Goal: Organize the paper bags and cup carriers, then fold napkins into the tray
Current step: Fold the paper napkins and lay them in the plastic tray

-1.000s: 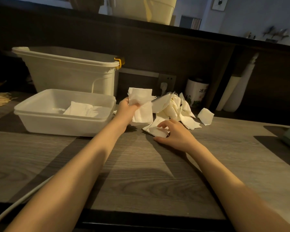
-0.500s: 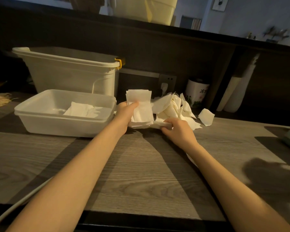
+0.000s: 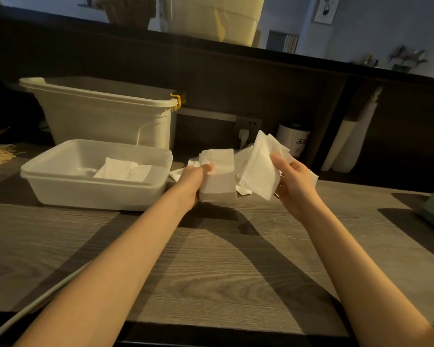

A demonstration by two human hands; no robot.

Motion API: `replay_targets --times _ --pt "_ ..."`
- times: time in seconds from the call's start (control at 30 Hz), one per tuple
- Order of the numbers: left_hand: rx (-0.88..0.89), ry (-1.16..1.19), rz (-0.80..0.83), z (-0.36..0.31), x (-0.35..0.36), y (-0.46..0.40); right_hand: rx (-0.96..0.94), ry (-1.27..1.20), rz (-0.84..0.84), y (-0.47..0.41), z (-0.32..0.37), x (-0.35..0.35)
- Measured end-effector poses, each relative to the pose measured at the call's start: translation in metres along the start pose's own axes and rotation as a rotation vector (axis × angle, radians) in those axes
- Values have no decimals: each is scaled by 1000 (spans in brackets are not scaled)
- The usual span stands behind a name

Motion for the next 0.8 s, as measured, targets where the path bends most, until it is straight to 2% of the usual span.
replay_targets --times 0.2,0.33,0.47,0.67,0.8 --pt "-12 -89 94 1 14 7 -4 198 32 0 -9 8" --pt "29 -122 205 2 24 12 -26 326 -5 1 -11 9" --pt "46 -74 320 2 32 17 -68 444 -44 1 -11 10" --pt "-3 -13 364 4 34 19 -140 579 -9 3 -10 16" --pt "9 29 427 3 39 24 -132 604 -44 0 -11 15"
Point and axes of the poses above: each hand's wrist, its own y-axis away from the middle knuckle, its own x-axis out of the palm, z = x × y, the point moved 4 cm from there along -y, towards the middle knuckle, and after that the axes turned 4 degrees about x, right-handed, at the moved point
